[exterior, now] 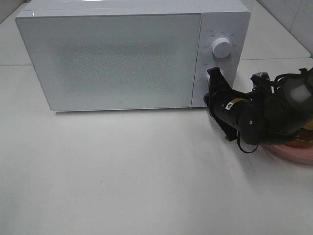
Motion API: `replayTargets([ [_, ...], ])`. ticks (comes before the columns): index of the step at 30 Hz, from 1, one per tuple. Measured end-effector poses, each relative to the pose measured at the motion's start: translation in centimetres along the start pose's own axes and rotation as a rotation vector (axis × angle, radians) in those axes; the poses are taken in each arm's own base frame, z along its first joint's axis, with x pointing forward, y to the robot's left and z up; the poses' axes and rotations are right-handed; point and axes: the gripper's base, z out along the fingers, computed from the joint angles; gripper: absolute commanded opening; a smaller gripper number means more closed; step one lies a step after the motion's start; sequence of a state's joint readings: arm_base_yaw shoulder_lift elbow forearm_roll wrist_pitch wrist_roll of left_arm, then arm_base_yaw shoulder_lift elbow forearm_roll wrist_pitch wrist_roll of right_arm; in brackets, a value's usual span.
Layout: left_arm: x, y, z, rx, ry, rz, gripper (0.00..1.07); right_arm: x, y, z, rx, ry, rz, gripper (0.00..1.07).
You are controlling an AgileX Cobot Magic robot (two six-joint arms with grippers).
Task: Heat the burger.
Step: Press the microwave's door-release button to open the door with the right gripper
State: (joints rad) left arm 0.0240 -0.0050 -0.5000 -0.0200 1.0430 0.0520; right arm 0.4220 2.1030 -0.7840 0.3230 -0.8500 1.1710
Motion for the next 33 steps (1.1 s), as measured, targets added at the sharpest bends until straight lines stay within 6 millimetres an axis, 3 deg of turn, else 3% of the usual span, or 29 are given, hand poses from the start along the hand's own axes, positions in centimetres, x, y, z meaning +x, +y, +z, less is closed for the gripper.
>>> replayTargets([
  [25, 0.0, 0.0, 0.0, 0.0, 0.0, 0.0, 0.0, 0.1, 0.2, 0.9, 0.014, -0.014, 0.031, 0.02],
  [31, 0.0, 0.0, 0.0, 0.0, 0.0, 0.0, 0.0, -0.1, 0.8, 0.1, 0.014, 0.015, 0.01, 0.03],
  [33, 0.0, 0.0, 0.0, 0.0, 0.0, 0.0, 0.0, -0.3, 1.2, -1.7, -0.009, 0.045, -0.028, 0.04],
])
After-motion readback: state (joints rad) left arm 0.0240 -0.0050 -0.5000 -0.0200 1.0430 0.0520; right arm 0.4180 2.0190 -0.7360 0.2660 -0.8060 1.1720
